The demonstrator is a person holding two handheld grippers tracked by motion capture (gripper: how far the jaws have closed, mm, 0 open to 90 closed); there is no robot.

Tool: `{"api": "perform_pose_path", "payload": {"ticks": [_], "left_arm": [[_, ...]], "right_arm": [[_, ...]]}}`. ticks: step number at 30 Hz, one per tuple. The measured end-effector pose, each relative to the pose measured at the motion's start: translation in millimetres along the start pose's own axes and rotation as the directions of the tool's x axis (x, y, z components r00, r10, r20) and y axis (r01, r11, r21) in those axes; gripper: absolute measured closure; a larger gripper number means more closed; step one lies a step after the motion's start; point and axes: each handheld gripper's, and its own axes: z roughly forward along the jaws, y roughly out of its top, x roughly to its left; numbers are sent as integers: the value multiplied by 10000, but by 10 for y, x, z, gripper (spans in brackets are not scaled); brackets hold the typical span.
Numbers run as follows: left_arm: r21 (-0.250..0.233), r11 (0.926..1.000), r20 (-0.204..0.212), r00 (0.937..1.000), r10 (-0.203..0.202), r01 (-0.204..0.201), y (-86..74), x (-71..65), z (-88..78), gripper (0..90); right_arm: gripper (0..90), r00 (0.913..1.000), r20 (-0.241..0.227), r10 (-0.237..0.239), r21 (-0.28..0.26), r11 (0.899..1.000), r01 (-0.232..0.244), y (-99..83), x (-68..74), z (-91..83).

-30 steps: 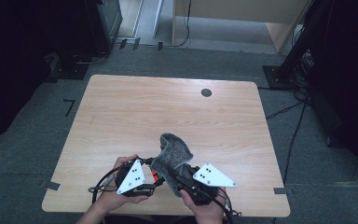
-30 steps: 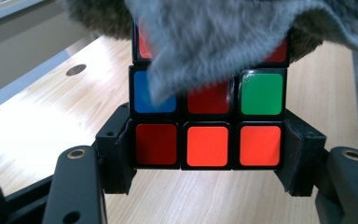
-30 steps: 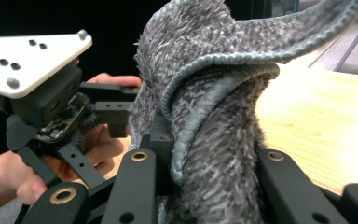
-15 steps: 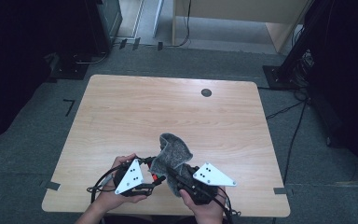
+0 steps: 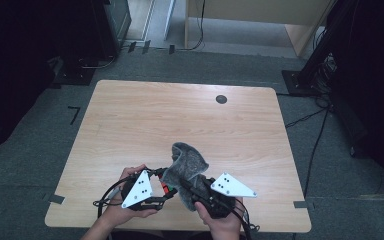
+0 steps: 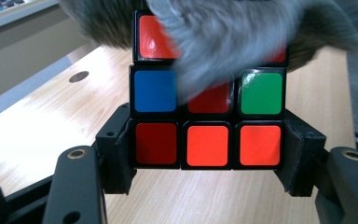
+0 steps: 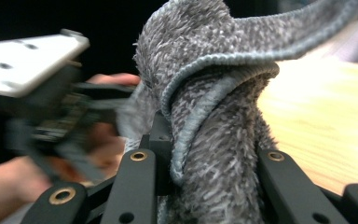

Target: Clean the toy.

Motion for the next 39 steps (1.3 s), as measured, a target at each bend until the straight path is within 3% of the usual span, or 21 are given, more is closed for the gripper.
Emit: {"api": "perform_pose_path", "payload": {"ticks": [3,7,13,16,19,21,24,26,28,33,36,39], "left_arm": [[-64,9999,8,10000,-79,79,0,21,-10,344],[-58,9998,62,9998,-204,204,-14,38,-1,344],[-141,9992,58,9993,-379,380,-26,74,-22,344],[-234,9989,159,9991,-391,395,-17,58,-23,344],[-306,9992,185,9995,-247,253,9,28,-21,344],[-328,9991,178,9995,-253,259,7,29,-32,344],[-366,9990,211,9995,-231,238,4,37,-48,344],[-403,9989,224,9994,-245,254,6,37,-45,344],[-401,9988,288,9992,-262,273,6,34,-35,344],[-164,9998,248,9997,-65,69,-3,5,-8,344],[-229,9997,240,9997,-55,60,11,3,-23,344],[-311,9994,241,9996,-109,116,17,11,-35,344]], "right_arm": [[674,9986,160,505,63,9987,-507,-29,-118,-2],[562,9948,-600,829,27,9966,-828,-2,-119,20],[696,9932,-784,856,-185,9960,-873,31,-97,-41],[717,9913,-984,876,-301,9954,-910,50,-77,-63],[719,9915,-1163,579,-204,9980,-607,60,-5,-43],[721,9918,-1127,599,-217,9978,-627,44,-16,-27],[721,9955,-511,794,-68,9968,-798,0,-118,-17],[720,9939,-352,1042,53,9946,-1041,-16,-190,-22],[719,9950,-333,944,58,9955,-942,-3,-185,-28],[714,9961,-766,429,-103,9990,-438,47,-15,-35],[714,9971,-613,442,-43,9990,-446,31,-34,-23],[712,9989,20,462,89,9989,-462,1,-127,-24]]}}
